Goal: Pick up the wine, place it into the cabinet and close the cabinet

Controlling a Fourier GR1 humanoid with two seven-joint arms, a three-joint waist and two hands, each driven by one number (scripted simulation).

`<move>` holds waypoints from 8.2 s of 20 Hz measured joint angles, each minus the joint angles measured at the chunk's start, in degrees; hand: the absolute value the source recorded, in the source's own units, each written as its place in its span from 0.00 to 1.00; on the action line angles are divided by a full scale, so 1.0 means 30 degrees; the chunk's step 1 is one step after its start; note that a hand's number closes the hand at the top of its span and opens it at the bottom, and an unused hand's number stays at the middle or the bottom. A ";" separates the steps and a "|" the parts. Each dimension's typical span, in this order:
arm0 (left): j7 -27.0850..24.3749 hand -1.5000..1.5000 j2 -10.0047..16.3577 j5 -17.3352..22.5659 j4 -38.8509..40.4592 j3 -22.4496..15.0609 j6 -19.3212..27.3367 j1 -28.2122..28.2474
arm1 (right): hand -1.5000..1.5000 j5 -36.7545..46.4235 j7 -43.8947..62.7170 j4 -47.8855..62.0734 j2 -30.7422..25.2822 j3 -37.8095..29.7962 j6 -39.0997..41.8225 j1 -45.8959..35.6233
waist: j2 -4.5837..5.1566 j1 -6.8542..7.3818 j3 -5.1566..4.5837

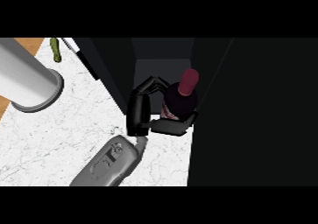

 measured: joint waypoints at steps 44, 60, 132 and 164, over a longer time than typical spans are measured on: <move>-0.6223 1.00 0.0053 0.2162 1.4890 0.7409 -0.2907 -0.9028 | 0.00 -0.0431 -0.0485 0.0239 -0.0031 -0.0031 0.0252 0.0150 | 0.0131 -0.0437 -0.0011; -0.7846 1.00 -0.0026 0.3888 1.8674 1.0071 -0.4825 -1.1143 | 0.00 -0.0538 -0.0467 0.0355 0.0152 0.0507 0.0306 -0.0011 | 0.0132 -0.0825 0.0091; -1.0907 0.00 -0.0034 0.5155 2.0501 0.8787 -0.7911 -1.0141 | 0.00 -0.0404 -0.0136 0.0414 0.0384 0.1711 -0.0469 -0.0590 | 0.0094 -0.1248 0.0013; -0.6031 0.00 0.1535 0.5774 -0.3837 -0.5086 0.3281 0.5119 | 0.00 0.0287 -0.0765 0.0053 -0.0018 0.1402 -0.0948 0.0448 | -0.0076 0.0289 0.0007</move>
